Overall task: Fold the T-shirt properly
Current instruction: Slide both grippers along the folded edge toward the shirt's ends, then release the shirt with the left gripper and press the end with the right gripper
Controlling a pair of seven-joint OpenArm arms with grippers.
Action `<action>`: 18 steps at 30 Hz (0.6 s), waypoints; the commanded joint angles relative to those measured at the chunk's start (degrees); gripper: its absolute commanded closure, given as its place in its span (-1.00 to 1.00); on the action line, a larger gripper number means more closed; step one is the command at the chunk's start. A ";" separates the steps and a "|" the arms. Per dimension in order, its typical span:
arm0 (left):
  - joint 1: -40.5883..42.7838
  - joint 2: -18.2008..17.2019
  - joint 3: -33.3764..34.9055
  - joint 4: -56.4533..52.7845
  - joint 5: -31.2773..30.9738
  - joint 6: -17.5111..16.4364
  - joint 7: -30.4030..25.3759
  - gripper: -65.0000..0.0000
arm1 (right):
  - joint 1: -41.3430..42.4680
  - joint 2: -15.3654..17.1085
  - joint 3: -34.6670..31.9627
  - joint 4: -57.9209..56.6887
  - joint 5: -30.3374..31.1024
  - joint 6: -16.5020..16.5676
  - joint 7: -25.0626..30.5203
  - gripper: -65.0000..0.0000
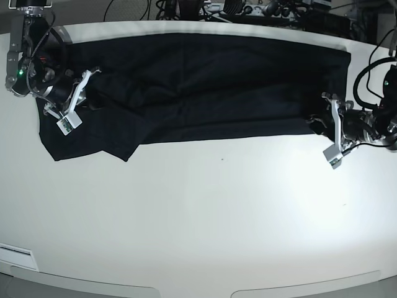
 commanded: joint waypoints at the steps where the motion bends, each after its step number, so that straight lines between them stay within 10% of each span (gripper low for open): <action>1: -1.79 -1.27 -0.79 0.52 -0.83 0.04 -0.63 0.07 | 0.11 0.46 0.50 0.52 -0.66 0.28 0.90 1.00; 8: -4.81 -1.27 -2.51 0.52 2.99 2.84 -0.92 0.07 | -0.11 -1.09 0.50 -5.20 -7.82 -7.15 6.14 1.00; 18: -3.96 -0.96 -12.83 0.20 5.75 5.55 -2.36 0.07 | -0.09 -2.95 0.52 -6.82 -16.24 -34.97 6.54 1.00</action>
